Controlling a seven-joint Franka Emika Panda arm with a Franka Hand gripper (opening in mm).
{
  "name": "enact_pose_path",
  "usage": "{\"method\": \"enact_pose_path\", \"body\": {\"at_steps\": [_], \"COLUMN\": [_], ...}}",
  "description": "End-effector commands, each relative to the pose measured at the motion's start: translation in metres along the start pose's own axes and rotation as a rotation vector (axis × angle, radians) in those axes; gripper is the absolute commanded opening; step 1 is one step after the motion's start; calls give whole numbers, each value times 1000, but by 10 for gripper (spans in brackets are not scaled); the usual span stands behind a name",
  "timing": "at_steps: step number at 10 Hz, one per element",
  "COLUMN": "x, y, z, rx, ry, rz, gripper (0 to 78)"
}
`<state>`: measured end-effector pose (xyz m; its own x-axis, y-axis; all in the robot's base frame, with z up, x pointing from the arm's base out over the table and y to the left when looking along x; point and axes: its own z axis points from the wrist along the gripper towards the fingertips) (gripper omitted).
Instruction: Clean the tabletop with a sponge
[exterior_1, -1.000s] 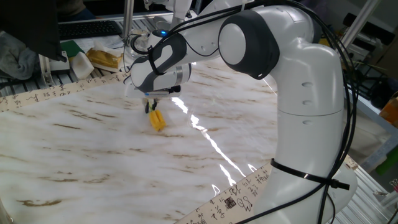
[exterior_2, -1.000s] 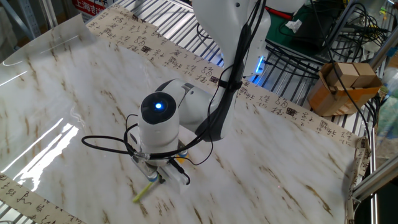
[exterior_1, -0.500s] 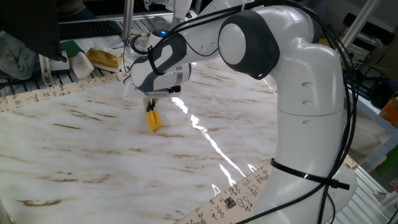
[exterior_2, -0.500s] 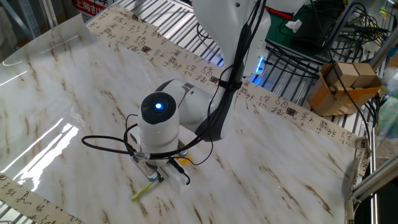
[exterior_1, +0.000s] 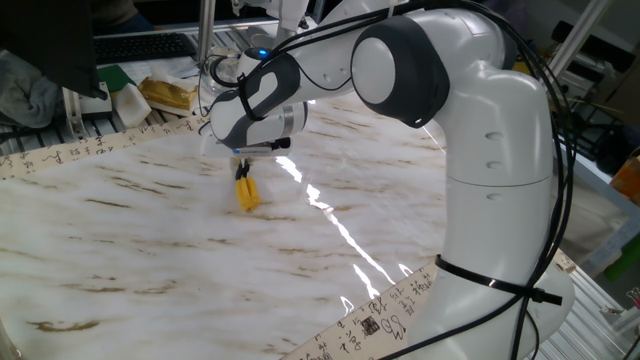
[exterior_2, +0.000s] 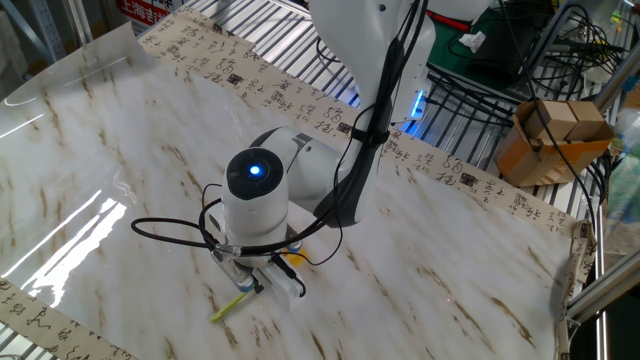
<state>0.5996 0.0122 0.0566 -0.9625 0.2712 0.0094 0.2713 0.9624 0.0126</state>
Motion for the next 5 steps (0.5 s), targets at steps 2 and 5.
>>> {"method": "enact_pose_path", "body": {"at_steps": [2,5], "x": [9,10], "y": [-8,-8], "z": [-32,-32], "rx": [-89,-120], "ry": [62,65], "rz": [61,77], "gripper": [20,20]}}
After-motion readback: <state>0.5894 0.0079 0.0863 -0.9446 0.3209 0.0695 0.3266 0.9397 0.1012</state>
